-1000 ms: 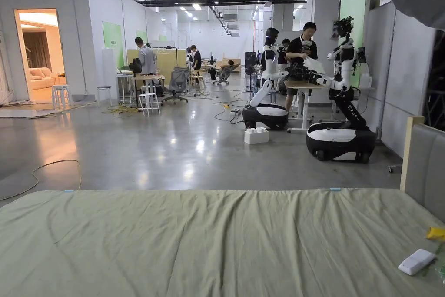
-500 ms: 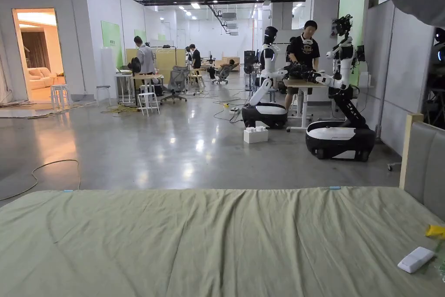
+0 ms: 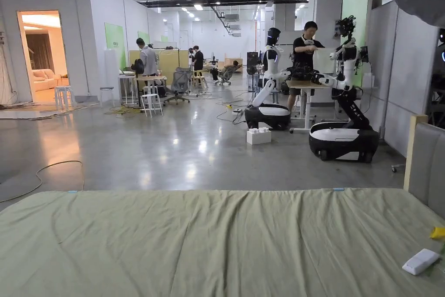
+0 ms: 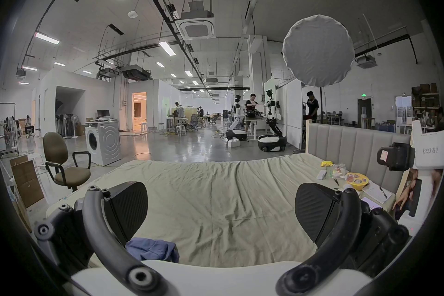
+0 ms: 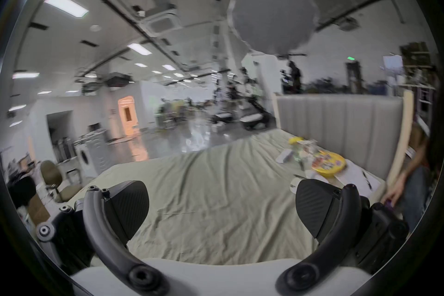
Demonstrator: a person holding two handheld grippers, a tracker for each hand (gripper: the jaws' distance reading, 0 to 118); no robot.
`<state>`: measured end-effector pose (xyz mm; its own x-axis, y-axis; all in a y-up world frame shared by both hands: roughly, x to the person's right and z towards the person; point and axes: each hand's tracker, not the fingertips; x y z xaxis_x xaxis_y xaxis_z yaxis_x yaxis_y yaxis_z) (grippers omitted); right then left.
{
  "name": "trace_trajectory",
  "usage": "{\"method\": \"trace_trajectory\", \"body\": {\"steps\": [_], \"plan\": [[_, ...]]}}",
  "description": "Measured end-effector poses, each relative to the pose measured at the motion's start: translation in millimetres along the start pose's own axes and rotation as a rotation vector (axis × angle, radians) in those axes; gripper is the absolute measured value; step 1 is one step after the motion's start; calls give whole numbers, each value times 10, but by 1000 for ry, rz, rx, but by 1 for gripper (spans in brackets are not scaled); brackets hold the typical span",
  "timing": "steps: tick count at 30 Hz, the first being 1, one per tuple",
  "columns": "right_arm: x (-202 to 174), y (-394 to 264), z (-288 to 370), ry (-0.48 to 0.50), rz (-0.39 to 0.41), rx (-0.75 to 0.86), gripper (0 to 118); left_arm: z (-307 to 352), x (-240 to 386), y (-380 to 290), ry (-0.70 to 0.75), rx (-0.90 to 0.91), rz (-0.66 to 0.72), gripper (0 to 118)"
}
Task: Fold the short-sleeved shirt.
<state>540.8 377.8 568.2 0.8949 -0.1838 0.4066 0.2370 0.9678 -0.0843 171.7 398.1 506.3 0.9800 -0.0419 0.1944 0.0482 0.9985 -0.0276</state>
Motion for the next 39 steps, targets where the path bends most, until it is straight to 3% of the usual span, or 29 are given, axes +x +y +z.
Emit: {"method": "trace_trajectory", "body": {"steps": [8, 12, 35, 39], "plan": [[-16, 50, -17, -8, -30, -122, 118, -1, -59, 21, -8, 7, 57, 118], [-79, 41, -63, -78, -16, -171, 118, -6, -13, 57, -11, 3, 38, 118], [-234, 48, 58, 81, 26, -148, 118, -6, 76, 25, -50, -1, 29, 118], [-195, 78, 10, 58, -29, -154, 118, -2, 95, 37, -59, -1, 25, 118]]}}
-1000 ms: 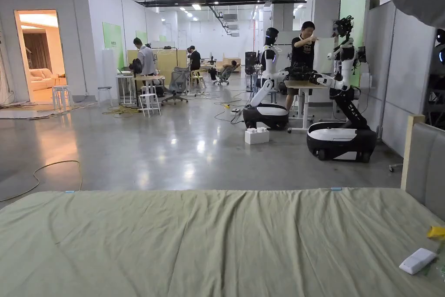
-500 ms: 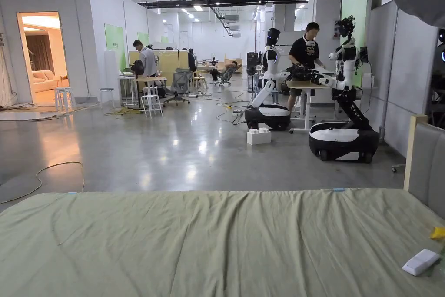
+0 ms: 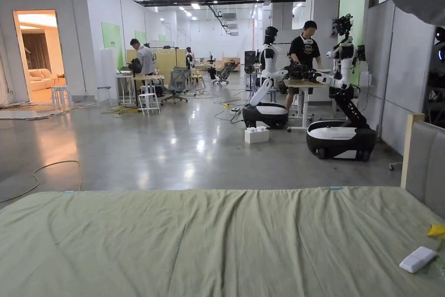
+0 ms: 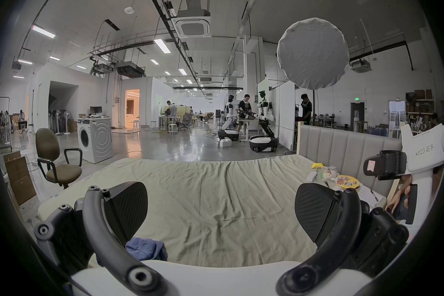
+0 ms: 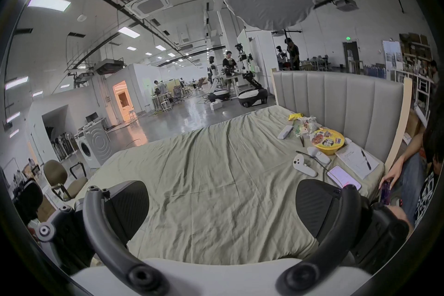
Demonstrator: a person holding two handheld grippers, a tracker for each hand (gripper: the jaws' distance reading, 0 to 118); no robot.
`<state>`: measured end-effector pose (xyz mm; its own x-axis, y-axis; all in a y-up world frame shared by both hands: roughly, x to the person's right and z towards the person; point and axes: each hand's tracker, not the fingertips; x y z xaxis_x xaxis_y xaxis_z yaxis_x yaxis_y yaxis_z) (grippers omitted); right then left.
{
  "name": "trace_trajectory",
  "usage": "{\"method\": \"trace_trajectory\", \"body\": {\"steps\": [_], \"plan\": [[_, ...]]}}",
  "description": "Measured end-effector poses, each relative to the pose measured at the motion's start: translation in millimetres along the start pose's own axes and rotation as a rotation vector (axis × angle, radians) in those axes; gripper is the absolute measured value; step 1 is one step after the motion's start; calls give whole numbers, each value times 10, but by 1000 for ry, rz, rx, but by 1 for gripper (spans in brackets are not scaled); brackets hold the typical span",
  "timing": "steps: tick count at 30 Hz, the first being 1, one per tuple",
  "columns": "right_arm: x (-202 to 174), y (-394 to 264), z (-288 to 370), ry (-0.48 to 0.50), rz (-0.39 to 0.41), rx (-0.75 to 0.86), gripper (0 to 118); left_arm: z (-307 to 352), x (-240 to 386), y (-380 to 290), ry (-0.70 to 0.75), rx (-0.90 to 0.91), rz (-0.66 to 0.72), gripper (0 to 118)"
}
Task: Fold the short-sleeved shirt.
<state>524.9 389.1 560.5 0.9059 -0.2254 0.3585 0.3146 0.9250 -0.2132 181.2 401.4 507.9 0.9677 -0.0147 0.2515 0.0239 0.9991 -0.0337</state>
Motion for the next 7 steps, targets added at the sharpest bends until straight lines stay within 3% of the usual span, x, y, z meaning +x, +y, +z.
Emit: {"method": "trace_trajectory", "body": {"steps": [4, 7], "plan": [[33, -36, -2, 9, -11, 10, 118, -6, 2, 2, 5, -2, 2, 118], [20, -71, 13, 65, 54, 73, 118, -17, -1, -3, 7, -5, 6, 118]]}}
